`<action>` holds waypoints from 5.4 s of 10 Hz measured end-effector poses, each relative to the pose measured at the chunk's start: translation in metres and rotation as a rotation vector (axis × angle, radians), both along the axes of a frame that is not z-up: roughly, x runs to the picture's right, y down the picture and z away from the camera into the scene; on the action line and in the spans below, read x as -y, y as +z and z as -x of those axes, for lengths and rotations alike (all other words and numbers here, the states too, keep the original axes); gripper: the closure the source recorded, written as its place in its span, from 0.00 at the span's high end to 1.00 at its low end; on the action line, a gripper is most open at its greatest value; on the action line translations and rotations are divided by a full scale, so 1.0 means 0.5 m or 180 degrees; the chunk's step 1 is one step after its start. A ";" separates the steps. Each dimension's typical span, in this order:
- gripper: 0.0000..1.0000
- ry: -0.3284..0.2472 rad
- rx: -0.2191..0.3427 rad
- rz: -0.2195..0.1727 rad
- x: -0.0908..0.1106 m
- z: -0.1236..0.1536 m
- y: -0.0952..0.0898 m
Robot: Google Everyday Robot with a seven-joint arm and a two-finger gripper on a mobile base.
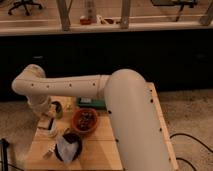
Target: Place eraser in paper cup
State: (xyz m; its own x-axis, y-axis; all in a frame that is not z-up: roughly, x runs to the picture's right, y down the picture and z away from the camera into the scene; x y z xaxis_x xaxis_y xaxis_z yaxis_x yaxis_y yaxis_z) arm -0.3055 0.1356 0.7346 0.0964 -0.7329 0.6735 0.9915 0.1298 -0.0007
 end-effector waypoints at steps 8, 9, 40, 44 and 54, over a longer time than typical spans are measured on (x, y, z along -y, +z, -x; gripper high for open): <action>0.00 -0.0165 0.0055 0.0309 -0.048 0.021 -0.020; 0.00 -0.0177 0.0059 0.0329 -0.050 0.024 -0.022; 0.80 -0.0149 0.0084 0.0377 -0.019 0.007 -0.028; 0.80 -0.0176 0.0105 0.0365 -0.009 0.008 -0.028; 0.80 -0.0214 0.0129 0.0357 0.019 0.028 -0.028</action>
State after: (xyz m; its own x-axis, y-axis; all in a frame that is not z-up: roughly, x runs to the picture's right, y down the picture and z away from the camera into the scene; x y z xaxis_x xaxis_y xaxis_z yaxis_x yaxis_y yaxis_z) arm -0.3194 0.1263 0.7204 0.0207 -0.6567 0.7539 0.9975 0.0643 0.0286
